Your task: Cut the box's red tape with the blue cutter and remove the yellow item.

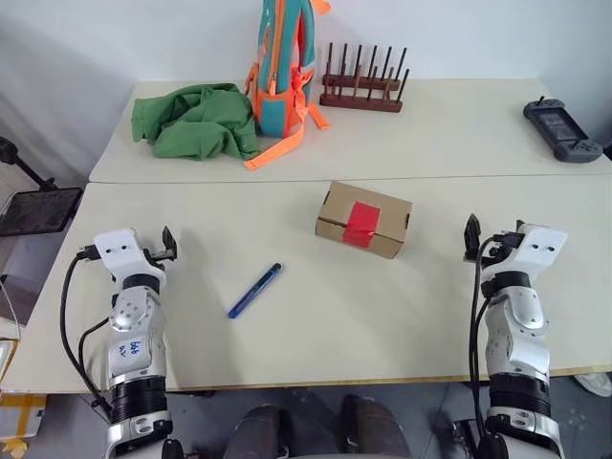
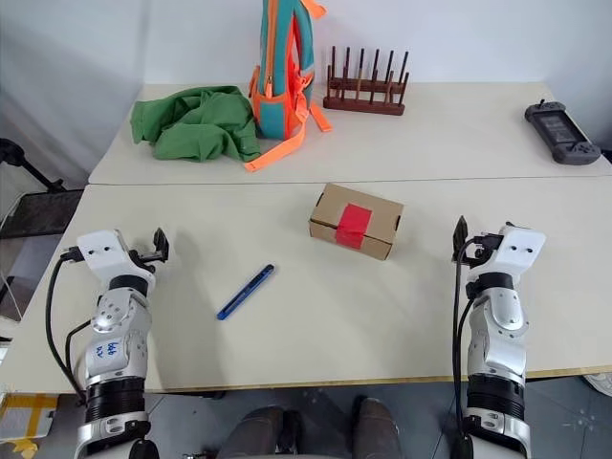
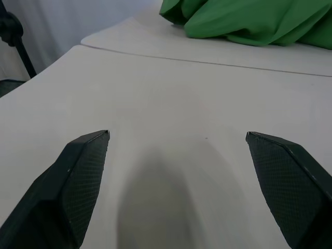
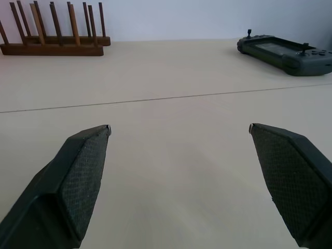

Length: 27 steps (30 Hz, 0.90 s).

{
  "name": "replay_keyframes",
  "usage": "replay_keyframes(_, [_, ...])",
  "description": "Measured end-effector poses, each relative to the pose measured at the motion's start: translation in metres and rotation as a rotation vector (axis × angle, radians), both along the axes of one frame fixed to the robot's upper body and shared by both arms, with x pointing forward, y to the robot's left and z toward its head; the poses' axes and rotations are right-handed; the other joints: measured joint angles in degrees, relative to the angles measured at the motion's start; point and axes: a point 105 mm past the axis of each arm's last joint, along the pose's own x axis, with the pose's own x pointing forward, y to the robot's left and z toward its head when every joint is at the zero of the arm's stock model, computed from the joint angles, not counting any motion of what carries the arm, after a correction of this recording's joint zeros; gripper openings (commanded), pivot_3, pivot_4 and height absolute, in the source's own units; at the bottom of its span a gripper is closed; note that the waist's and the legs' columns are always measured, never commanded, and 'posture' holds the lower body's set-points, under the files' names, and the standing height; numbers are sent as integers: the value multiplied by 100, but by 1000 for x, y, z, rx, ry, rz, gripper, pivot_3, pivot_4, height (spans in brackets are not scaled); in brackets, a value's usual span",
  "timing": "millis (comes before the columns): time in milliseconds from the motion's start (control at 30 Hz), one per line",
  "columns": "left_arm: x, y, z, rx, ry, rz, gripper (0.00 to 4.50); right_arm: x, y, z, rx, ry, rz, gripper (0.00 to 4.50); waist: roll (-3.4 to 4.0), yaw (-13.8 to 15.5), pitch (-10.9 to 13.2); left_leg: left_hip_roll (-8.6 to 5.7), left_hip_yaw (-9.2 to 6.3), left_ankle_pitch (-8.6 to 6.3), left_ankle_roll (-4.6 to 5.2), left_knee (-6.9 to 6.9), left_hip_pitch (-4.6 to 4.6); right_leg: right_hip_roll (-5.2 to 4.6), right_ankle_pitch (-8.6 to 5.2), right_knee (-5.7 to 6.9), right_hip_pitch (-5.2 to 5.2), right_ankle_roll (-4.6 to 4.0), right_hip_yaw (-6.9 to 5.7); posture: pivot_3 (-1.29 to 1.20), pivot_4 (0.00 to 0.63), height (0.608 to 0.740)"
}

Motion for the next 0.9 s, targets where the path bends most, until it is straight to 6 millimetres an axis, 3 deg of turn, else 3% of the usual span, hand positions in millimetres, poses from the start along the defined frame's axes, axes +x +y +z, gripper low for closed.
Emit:
replay_keyframes(100, [-1,-1,2,1,-7,-19,4474,-1,1,3,-7,-9,7,4500,0,-2,0,0,0,0,0,0,0,0,0,-1,0,0,1,0,150,740])
replay_keyframes(233, [6,-19,32,-68,-122,-176,4474,-14,4,23,-79,-34,110,4500,2,46,1,-2,-12,0,0,1,-6,-7,0,-4,4,0,5,0,150,740])
replay_keyframes(333, [11,-27,59,-2,-129,-309,3860,-40,3,37,-208,17,256,3866,3,76,2,-3,-18,-3,-1,0,-9,0,0,-10,5,0,1,0,150,740])
replay_keyframes(467, [32,-46,81,121,-52,-543,2647,-62,-11,47,-298,141,340,2528,2,78,2,-4,-8,-1,2,2,7,3,2,-16,22,3,-15,0,150,740])
replay_keyframes(633, [60,-99,81,191,27,-810,1051,-61,4,43,-346,235,412,716,-2,89,2,-3,-8,-1,-1,2,7,2,4,-14,20,6,-13,0,150,740])
replay_keyframes(700, [79,-132,79,269,66,-926,425,-52,15,34,-389,289,423,18,-6,111,5,-6,-5,2,-2,3,2,4,4,-15,18,6,-16,0,150,740])
replay_keyframes(767, [86,-174,78,367,88,-1057,15,-39,35,31,-413,300,457,0,-5,126,4,-11,0,6,3,3,0,2,6,-19,17,10,-14,0,150,740])
replay_keyframes(833, [85,-208,69,418,108,-1173,15,-31,50,29,-432,312,492,0,-4,140,4,-10,-1,6,5,3,-3,4,5,-23,14,10,-16,0,150,740])
replay_keyframes(900, [85,-223,54,434,143,-1224,15,-26,54,25,-436,347,497,0,-5,141,5,-8,-3,6,6,1,-26,11,5,-29,-5,10,-23,0,150,740])
